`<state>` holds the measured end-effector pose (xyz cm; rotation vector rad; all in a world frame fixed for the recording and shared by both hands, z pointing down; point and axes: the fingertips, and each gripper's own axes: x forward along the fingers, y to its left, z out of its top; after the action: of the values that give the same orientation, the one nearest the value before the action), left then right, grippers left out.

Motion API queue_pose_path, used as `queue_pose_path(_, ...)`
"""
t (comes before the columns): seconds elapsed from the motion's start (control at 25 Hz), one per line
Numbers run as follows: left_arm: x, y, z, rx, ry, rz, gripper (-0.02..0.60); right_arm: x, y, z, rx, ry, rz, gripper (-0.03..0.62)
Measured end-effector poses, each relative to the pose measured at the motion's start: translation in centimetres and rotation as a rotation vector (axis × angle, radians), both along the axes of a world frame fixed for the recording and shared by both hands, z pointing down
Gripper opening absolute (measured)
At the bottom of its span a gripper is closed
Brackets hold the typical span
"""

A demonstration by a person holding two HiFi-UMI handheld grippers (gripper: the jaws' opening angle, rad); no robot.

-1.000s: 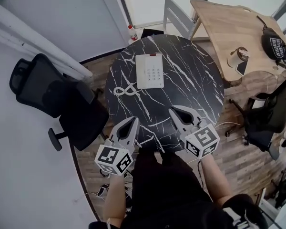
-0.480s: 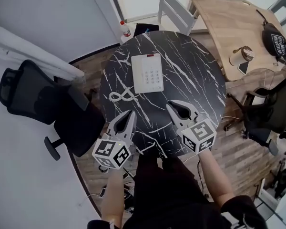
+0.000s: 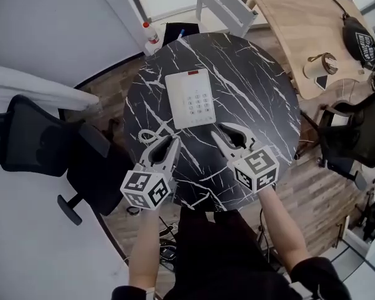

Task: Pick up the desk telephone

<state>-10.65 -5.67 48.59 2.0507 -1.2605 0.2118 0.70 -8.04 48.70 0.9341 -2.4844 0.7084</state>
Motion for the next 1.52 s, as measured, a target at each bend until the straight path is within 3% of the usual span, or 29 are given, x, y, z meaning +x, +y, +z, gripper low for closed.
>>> queue_pose_path(0.64,-1.5,-5.8,9.4,-0.147,0.082,0.025,0.207,-1.2,-5.3,9.0,-0.115,0.092,0.025,0.238)
queue_pose_path(0.84,-1.7,-7.2,10.6,-0.17,0.187,0.02,0.249,-1.7,-6.1,10.8,-0.169,0.067,0.017,0.28)
queue_pose_path(1.08,-2.0,-8.2,12.8,-0.205,0.172,0.036,0.275,-1.5,-7.1,12.5,-0.207,0.058,0.019,0.314)
queue_pose_path(1.36,-1.4,-9.3,14.7,-0.236,0.203,0.064,0.371,-2.0,-8.1,14.5,-0.229,0.043,-0.002,0.345)
queue_pose_path(1.52,-1.3,-9.8,15.2,-0.254,0.24,0.072,0.39,-2.3,-8.7,15.3,-0.246,0.027,-0.017,0.357)
